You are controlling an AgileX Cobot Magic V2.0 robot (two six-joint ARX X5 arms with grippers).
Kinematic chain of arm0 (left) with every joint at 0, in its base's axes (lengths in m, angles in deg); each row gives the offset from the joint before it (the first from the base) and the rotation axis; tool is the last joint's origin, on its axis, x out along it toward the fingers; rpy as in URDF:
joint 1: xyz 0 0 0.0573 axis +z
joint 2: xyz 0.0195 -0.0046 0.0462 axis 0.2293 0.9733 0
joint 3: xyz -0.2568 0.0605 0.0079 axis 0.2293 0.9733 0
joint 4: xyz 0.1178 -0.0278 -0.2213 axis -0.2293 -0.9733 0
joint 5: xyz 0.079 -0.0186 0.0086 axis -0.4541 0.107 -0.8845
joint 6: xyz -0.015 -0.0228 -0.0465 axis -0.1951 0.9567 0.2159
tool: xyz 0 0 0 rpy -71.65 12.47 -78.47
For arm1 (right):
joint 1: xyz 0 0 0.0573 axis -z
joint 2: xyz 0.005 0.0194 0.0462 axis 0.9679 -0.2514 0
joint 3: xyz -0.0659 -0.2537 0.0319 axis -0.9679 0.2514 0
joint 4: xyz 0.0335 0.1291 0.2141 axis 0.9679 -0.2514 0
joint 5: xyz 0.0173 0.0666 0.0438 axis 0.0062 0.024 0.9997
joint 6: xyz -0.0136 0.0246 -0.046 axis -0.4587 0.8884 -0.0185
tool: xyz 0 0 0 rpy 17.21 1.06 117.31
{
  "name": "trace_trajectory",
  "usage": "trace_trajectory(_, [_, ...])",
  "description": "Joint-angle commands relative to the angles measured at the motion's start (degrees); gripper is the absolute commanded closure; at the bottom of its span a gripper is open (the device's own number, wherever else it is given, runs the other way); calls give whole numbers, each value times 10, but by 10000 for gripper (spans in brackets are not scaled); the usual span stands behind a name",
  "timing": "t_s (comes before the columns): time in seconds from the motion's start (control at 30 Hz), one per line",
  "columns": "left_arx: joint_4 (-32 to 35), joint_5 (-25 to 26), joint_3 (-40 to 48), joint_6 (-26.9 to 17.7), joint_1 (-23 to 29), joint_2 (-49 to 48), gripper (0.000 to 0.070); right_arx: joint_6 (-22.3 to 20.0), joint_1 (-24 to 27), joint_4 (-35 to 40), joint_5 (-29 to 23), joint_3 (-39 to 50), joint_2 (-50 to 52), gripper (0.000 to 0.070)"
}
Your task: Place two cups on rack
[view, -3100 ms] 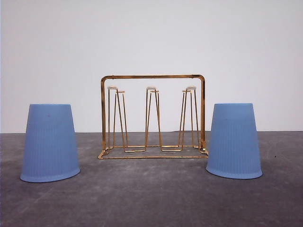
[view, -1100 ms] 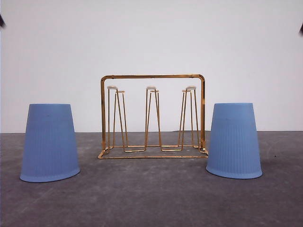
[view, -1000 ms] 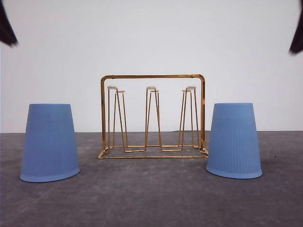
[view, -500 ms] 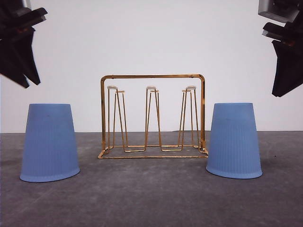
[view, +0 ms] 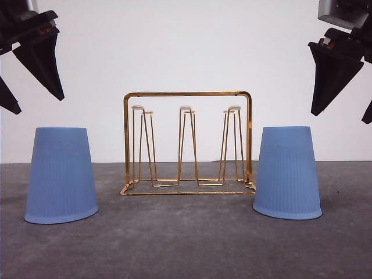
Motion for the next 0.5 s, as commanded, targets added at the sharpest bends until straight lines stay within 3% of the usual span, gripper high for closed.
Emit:
trace_trajectory(0.0, [5, 14, -12, 10, -4, 7, 193, -4, -3, 4, 2, -11, -4, 0])
trace_trajectory(0.27, [4, 24, -12, 13, -51, 16, 188, -4, -3, 5, 2, -11, -4, 0])
trace_trajectory(0.37, [3, -3, -12, 11, -76, 34, 185, -4, -3, 4, 2, -11, -4, 0])
trace_trajectory(0.47, [1, -60, -12, 10, -99, 61, 184, -4, -3, 4, 2, -11, -4, 0])
